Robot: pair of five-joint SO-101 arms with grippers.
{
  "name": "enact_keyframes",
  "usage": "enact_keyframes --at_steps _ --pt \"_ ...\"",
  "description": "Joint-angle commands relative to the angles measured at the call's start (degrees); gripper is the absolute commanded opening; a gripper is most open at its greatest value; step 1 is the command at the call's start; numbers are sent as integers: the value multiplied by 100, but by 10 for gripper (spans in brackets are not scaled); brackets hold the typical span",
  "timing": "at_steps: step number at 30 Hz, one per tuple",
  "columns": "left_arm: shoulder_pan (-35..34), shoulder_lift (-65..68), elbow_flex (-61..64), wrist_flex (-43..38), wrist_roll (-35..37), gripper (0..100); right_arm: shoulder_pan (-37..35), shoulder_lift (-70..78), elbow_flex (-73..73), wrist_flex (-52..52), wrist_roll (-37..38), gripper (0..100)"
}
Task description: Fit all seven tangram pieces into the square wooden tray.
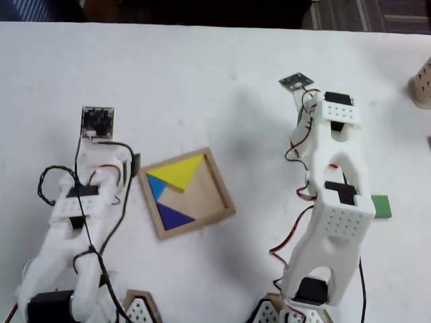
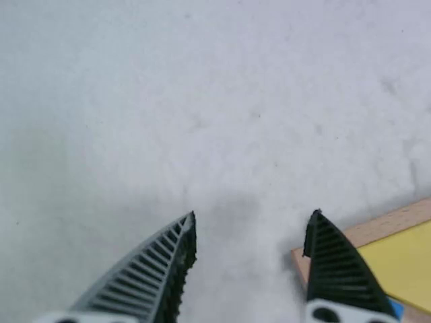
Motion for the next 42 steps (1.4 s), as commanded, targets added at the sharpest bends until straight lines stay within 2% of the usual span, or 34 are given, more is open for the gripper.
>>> enact_keyframes --at_steps 1,7,13,17,27,30,36,42 --pt "-31 -154 -44 0 -18 267 -57 -382 -26 -251 -334 276" --pt "-31 -163 -44 0 -18 267 -57 -66 -264 -268 -413 276" --pt "-31 -163 -44 0 -18 267 92 848 -1143 -163 -703 276" --pt "-31 -163 -44 0 -18 267 92 1262 -1952 444 -703 273" --pt "-31 -163 -44 0 -18 267 66 1692 -3077 1209 -782 274" --pt "-31 -163 -44 0 -18 267 57 1701 -3596 1499 -1152 276" --pt "-31 -163 -44 0 -18 267 -75 1727 -4492 2264 -1266 276" --pt "-127 -180 -44 0 -18 267 -66 1903 -4598 2316 -1495 276"
